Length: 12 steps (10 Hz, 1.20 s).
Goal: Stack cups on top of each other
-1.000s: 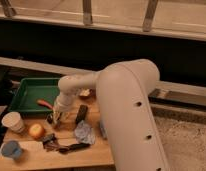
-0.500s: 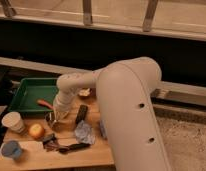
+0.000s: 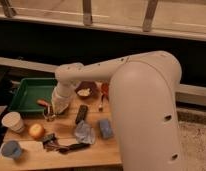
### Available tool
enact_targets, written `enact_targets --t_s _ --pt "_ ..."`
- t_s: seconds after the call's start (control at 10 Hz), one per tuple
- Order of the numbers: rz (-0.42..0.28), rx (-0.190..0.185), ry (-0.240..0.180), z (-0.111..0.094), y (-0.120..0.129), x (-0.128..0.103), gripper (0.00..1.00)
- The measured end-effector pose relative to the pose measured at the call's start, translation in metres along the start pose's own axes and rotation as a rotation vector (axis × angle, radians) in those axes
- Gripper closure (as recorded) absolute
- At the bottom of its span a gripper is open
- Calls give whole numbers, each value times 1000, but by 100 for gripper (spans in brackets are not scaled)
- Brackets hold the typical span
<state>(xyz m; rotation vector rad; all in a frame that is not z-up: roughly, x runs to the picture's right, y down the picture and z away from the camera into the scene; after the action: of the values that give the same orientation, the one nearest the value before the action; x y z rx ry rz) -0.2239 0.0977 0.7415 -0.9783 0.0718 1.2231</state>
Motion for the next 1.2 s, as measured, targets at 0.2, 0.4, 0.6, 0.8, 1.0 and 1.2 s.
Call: enact_targets --t_s 0.2,0.4,0.6,0.8,1.0,1.2 --pt "-123 -34 -4 -6 40 -1 100" --pt "-209 -71 -5 -7 72 3 100" --pt "-205 -69 -8 -8 69 2 100" --pt "-210 -70 -5 -6 72 2 100" --pt "-238 -50 9 -6 79 2 100" --pt "-289 -36 26 0 103 10 100"
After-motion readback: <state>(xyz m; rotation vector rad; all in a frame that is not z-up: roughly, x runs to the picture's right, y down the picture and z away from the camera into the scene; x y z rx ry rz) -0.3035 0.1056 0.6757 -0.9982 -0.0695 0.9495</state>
